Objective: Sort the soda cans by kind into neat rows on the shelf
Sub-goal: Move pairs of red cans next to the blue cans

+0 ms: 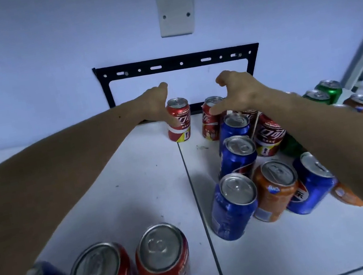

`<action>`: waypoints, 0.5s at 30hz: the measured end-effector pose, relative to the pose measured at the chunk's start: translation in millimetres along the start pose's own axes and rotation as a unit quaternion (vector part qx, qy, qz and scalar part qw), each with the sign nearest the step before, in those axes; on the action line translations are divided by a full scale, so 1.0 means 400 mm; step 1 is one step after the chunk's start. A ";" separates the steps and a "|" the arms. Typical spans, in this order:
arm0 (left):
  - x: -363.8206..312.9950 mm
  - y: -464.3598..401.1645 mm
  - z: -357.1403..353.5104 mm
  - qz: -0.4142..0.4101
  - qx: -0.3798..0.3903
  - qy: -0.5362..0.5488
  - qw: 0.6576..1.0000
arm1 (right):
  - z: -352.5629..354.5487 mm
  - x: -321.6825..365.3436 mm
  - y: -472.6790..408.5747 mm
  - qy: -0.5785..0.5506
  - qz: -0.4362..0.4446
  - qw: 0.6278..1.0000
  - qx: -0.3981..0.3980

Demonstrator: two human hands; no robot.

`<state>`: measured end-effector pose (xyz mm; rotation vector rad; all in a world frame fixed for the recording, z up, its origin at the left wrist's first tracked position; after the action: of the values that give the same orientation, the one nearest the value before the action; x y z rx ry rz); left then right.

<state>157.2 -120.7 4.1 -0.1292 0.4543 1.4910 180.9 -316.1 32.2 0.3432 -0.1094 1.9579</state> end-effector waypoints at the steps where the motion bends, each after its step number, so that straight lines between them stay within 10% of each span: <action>1: 0.012 -0.023 -0.013 0.005 0.001 0.028 1.000 | -0.014 -0.005 -0.029 0.011 -0.014 1.000 0.012; 15: 0.085 -0.133 -0.119 0.000 -0.024 0.283 0.959 | -0.100 -0.002 -0.165 0.115 -0.046 0.983 0.134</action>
<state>199.5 -111.1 -61.9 -0.6036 0.8754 1.4542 233.8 -280.9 -11.6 0.2875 0.3175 1.9076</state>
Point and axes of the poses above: each hand's wrist, its own y-axis away from the middle knuckle, its own z-axis out of the back of the hand, x = y × z, the point moved 6 cm from there along -y, towards the middle knuckle, and after that the axes turned 8 degrees about x, right-handed, at the moved point
